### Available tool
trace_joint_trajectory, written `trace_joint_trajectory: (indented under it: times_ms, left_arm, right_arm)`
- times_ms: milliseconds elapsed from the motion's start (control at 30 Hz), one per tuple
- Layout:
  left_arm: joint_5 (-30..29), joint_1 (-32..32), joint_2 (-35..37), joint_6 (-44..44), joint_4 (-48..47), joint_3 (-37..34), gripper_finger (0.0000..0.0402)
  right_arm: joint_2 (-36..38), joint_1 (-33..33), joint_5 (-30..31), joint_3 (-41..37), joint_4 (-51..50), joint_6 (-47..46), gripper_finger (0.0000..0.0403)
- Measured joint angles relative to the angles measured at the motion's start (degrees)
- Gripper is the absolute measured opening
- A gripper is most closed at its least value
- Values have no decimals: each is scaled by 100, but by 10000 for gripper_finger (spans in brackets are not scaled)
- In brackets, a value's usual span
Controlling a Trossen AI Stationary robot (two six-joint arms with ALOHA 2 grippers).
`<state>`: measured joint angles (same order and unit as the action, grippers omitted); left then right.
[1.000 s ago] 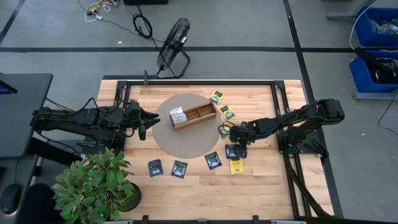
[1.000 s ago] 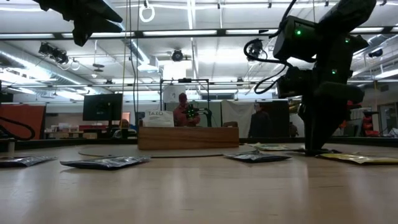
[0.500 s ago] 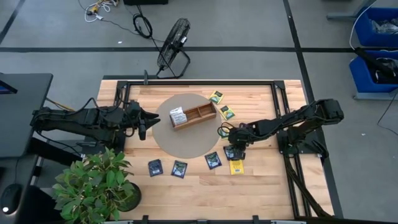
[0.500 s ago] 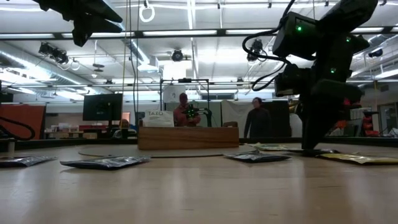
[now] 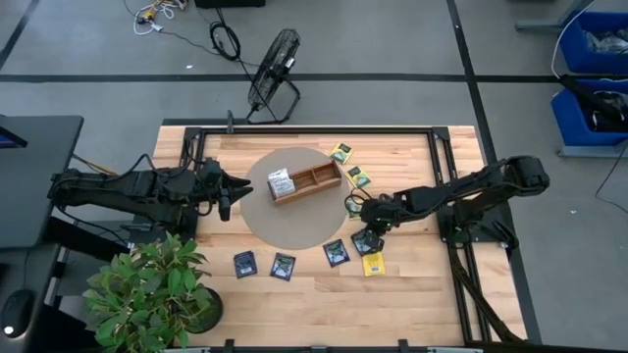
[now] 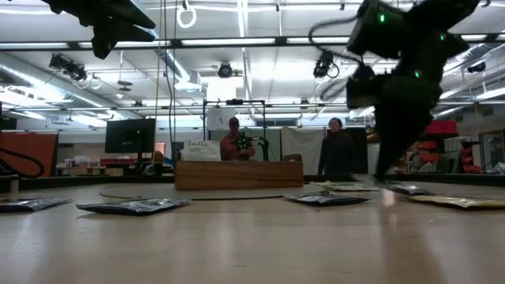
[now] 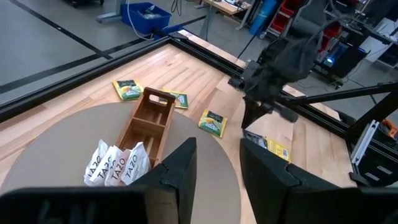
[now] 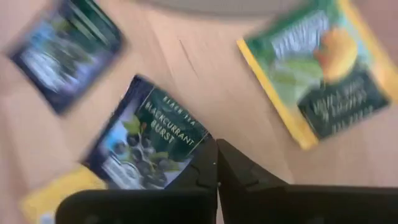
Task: Pick & Place Tea
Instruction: Put the purple tea bag into the right section of the wooden organizer
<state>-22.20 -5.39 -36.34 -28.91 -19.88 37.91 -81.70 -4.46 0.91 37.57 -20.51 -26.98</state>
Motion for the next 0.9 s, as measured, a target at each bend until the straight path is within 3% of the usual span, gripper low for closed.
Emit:
trace_joint_trajectory:
  times_ms: [367, 900]
  left_arm:
    - [-2, 0, -1, 57, -131, 0, 126]
    - [-2, 0, 0, 109, -162, 0, 126]
  right_arm:
    - [537, -14, 417, 522, -824, 356, 1]
    - [826, -88, 262, 521, -420, 214, 0]
